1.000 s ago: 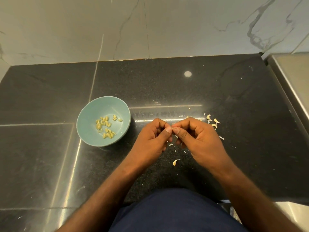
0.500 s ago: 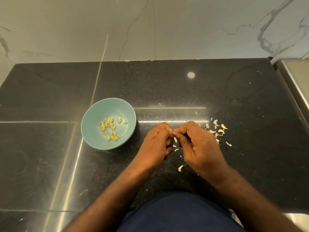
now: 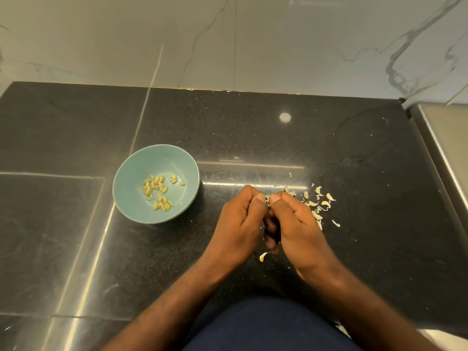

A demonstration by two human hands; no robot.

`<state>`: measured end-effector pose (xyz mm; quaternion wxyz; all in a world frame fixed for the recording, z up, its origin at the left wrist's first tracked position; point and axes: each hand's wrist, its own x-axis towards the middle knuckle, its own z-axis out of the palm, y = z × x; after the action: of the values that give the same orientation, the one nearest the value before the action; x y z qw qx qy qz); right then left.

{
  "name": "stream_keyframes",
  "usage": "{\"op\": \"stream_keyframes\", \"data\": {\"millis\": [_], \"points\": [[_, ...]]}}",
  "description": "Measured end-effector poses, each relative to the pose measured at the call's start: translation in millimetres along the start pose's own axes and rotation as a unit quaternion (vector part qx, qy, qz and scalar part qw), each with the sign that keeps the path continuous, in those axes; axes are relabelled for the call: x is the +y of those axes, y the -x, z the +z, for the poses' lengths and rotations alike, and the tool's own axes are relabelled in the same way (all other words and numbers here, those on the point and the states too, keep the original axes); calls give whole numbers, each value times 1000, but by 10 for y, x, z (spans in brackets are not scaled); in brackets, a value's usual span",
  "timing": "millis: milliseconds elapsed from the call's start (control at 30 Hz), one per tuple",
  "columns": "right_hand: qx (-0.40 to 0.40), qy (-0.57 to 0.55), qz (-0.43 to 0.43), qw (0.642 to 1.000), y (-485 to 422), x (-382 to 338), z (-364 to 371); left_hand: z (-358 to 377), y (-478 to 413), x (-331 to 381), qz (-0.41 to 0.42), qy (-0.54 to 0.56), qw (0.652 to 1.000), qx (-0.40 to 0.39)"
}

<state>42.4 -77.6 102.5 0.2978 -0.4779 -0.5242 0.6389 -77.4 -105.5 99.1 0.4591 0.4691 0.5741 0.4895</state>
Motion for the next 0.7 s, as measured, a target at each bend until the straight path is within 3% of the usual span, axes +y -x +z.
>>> {"op": "stream_keyframes", "data": {"millis": [67,267,467,700], "points": [[-5,-38,25,999,-4,-39,-40,-20,-33,-18,-4,-10,999,31],[5,-29,-36,999,-114,-51,-95,-171,-92,-90,-36,-42,997,57],[46,-22,-74,996,-132,-56,-86,-145,-64,-19,-102,125,986,31],[52,3,-103,993,-99,-35,-67,-173,-52,-4,-218,330,918,-22]]}}
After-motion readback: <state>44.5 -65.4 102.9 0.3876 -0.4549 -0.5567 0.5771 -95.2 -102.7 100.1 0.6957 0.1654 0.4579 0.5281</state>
